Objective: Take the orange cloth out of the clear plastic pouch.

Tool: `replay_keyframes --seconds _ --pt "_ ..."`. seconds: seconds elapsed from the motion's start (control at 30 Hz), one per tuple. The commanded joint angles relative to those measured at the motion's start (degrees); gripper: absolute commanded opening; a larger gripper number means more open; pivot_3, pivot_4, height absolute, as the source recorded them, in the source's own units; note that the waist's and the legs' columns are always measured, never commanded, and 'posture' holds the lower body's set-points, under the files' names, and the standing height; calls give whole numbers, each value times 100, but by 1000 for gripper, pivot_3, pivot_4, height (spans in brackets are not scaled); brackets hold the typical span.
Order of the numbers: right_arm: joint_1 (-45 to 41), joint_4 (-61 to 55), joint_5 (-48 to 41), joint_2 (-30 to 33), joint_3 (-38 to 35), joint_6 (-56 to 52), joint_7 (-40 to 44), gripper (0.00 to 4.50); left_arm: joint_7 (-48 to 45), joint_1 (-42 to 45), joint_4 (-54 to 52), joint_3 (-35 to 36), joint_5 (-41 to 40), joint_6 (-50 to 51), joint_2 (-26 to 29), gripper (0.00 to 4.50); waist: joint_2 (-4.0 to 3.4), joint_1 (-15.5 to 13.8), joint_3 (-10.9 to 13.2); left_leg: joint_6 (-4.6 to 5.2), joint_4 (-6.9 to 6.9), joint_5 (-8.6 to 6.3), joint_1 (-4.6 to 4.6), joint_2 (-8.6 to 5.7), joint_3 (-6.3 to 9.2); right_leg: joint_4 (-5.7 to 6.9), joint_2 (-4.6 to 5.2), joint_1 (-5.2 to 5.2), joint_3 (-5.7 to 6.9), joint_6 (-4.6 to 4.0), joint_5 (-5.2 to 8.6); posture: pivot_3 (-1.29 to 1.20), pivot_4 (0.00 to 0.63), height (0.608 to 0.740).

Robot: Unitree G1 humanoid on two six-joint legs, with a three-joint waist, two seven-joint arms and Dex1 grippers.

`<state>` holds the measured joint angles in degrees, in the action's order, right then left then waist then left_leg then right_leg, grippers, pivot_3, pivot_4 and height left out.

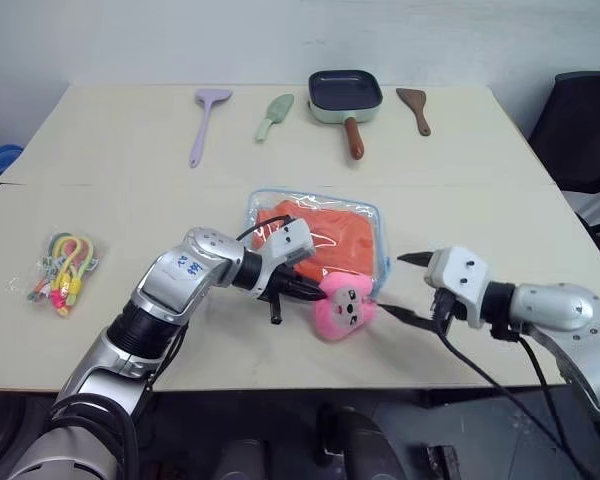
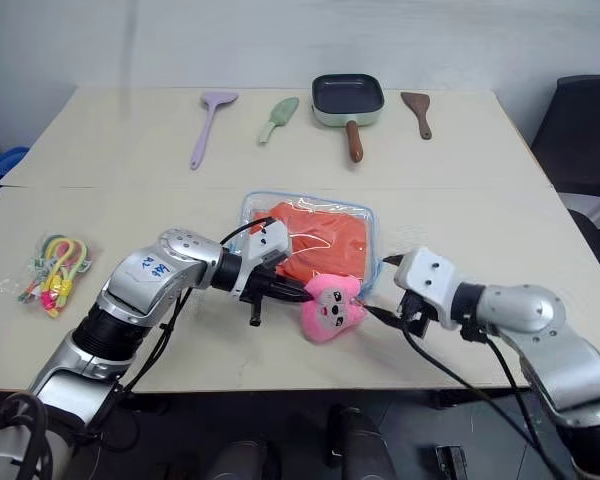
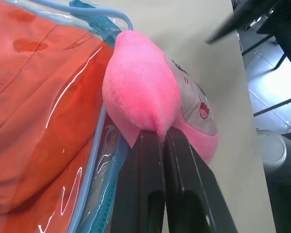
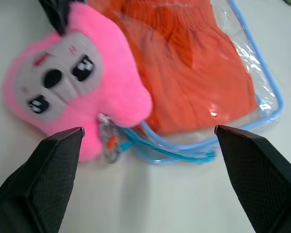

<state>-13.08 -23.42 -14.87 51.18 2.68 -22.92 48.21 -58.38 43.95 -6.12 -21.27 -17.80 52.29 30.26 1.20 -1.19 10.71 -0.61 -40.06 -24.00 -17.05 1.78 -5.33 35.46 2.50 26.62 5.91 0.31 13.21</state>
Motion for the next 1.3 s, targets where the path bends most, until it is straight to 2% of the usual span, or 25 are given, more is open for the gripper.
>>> replay_keyframes --seconds 0.03,0.23,0.47,0.6,0.67,0.73,0.87,1.07,1.3 --pt "-377 565 473 29 257 756 291 4500 -45 28 -116 96 -2 -107 146 56 0 -2 0 0 0 0 0 2 0 0 2 1 0 0 0 0 150 740" --pt "-900 1538 909 -195 633 1634 615 4500 42 -2 -190 141 -28 -57 230 56 0 -3 0 -1 -2 1 -1 5 1 5 5 1 2 0 0 0 150 740" --pt "-1220 2236 1388 -460 937 2389 744 2256 188 -125 -419 217 -88 25 229 0 -2 -1 1 -2 -3 2 -1 11 1 11 8 1 2 0 0 0 150 740" --pt "-1307 2484 1531 -590 1022 2649 798 2256 253 -128 -447 253 -101 59 216 0 -2 1 1 -4 -3 2 -1 12 1 13 7 1 2 0 0 0 150 740" --pt "-1344 2565 1531 -641 1001 2761 837 1919 260 -138 -456 249 -102 52 230 0 -2 1 1 -4 -3 3 -1 12 1 14 7 1 2 0 0 0 150 740" --pt "-1372 2616 1525 -652 980 2828 908 1392 264 -159 -441 251 -87 40 269 0 -2 1 1 -5 -3 3 0 13 1 15 7 1 3 0 0 0 150 740" --pt "-1380 2669 1533 -560 911 2997 1039 24 268 -267 -407 309 -38 2 443 0 -2 4 1 -5 -3 3 0 13 1 16 7 1 2 0 0 0 150 740" --pt "-1435 2829 1605 -330 820 3334 1189 24 287 -610 -372 632 25 -146 966 0 -3 13 2 -5 -3 3 2 14 2 15 8 1 3 0 0 0 150 740" --pt "-1458 2967 1622 -169 794 3740 1321 24 445 -970 -265 1376 -19 -100 1524 0 -4 14 2 -5 -3 3 2 15 2 13 10 1 4 0 0 0 150 740"
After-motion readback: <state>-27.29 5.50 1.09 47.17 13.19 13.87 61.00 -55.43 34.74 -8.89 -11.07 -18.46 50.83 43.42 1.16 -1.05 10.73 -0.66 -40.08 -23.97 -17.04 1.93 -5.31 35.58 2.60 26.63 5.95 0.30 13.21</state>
